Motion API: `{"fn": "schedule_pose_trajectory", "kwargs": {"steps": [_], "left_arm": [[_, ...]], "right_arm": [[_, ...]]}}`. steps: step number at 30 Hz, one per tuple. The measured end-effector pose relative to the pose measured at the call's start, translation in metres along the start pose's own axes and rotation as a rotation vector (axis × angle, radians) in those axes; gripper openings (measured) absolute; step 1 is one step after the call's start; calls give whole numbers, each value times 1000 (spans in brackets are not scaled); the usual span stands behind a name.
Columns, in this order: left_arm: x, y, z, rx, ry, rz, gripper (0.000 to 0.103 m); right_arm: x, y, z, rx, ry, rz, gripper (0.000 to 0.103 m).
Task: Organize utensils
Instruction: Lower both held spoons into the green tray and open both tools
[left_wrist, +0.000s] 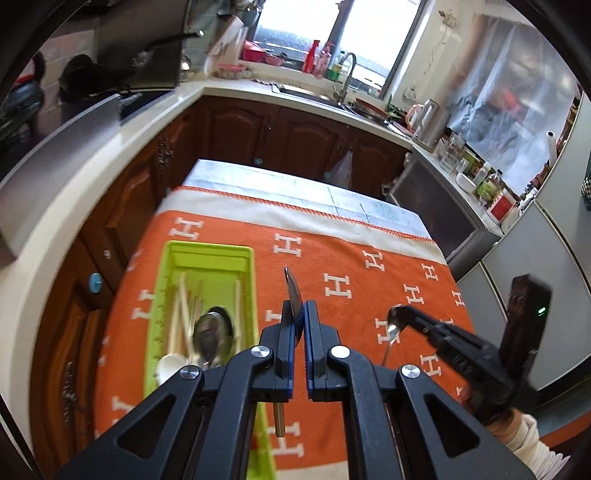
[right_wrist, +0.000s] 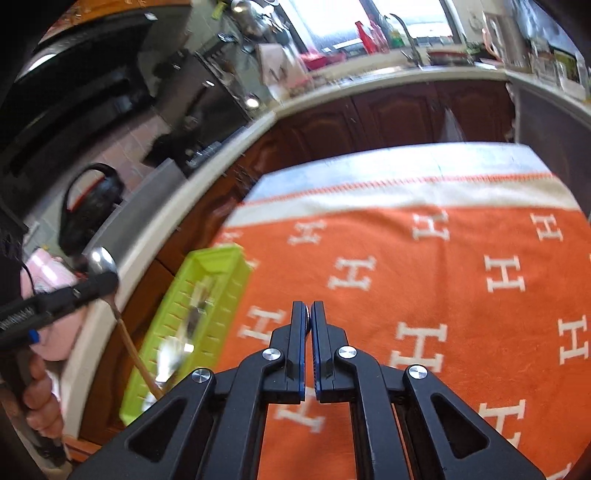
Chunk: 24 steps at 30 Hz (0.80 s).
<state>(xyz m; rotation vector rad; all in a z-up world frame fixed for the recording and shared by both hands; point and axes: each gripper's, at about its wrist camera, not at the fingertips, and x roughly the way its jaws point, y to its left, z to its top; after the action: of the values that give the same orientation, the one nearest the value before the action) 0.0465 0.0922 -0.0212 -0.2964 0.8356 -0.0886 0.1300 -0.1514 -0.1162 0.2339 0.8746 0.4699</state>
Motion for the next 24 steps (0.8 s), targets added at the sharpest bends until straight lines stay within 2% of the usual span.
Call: {"fn": "schedule_pose_trajectory", "kwargs": {"steps": [5,9,12,19,21,22,23,24], "left_arm": [[-24,20,-12,-1,-3,79,2],[-19,40,-22,-8,30,128,2],[-5,53,-31,-12,69,159,2],[26,72,-44,-52,126,147,4],[32,75,-46,-59,129,139,13],[34,77,-47,-63,127,143,27],[36,78,-48,-64,124,150,48],[36,78,-48,-67,115,160,58]], "right_arm": [[-27,56,15,-95,-42,66,3],[-31,101,19,-188,-37,100,3],[-21,134,15,-269,-13,99,3],[26,182,-9,-375,93,86,3],[42,187,-15,-392,121,76,3],[51,188,-19,-399,137,68,4],[58,189,-20,-399,153,64,4],[65,190,-21,-390,180,66,4]]}}
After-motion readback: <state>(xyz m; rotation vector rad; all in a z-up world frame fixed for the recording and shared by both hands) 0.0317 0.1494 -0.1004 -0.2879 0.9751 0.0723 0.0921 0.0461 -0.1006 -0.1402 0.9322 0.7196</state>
